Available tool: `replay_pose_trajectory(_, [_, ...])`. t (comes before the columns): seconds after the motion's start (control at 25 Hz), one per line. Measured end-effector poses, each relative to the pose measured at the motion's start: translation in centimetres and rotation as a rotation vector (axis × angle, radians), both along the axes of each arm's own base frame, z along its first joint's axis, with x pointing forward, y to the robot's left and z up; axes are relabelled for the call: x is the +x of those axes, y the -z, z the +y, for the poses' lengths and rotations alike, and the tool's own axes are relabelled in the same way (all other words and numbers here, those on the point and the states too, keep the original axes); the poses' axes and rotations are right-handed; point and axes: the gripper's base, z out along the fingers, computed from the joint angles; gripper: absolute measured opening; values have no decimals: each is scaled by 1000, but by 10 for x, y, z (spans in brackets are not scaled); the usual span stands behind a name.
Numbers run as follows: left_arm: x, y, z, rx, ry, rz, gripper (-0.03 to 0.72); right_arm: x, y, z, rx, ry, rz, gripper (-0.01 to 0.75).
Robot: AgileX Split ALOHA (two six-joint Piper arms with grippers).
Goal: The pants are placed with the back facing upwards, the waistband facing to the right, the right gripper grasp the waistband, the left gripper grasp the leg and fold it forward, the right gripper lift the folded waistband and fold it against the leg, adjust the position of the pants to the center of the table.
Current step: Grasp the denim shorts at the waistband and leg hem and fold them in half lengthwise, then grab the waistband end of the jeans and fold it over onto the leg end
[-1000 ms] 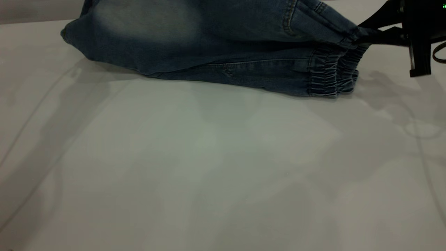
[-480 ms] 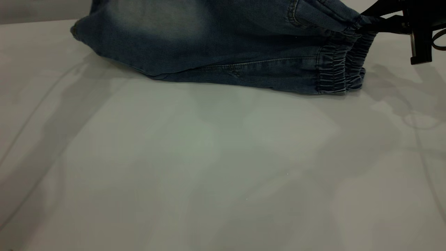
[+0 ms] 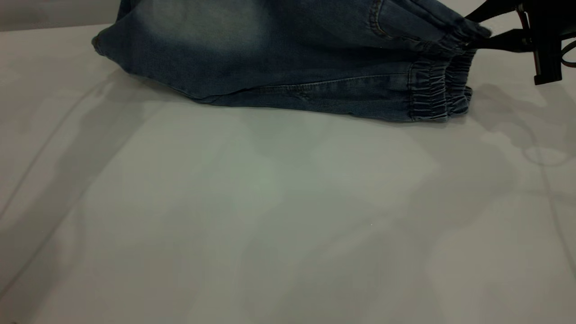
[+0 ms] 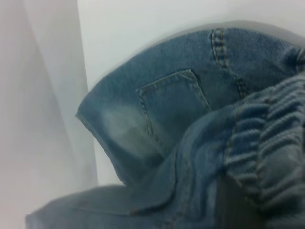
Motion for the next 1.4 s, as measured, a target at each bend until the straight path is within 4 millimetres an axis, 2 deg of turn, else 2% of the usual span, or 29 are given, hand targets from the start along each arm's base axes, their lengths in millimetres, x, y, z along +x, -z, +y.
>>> replay_pose_trajectory(0.2, [0, 0, 0, 0, 0, 0, 27, 0, -1, 2, 18, -15, -10, 349])
replay_pose_trajectory(0.48, [0, -1, 0, -27, -17, 0, 45, -2, -8, 9, 28, -141, -123, 368])
replay_pose_trajectory(0.64, [0, -1, 0, -67, -45, 4, 125, -2, -10, 11, -13, -211, -196, 368])
replay_pose_trajectory(0.88, [-1, 0, 3, -57, -77, 22, 389, -11, -3, 17, -103, -377, -193, 368])
replay_pose_trajectory(1.0, [-4, -6, 6, -64, -147, 40, 470, -14, 3, 20, -190, -440, -162, 368])
replay_pose_trajectory(1.16, [-9, -20, -4, -75, -166, 31, 489, -14, 14, 31, -251, -466, -129, 368])
replay_pose_trajectory(1.4, [-16, -24, -42, -77, -89, 28, 492, -4, 38, 32, -270, -401, -131, 368])
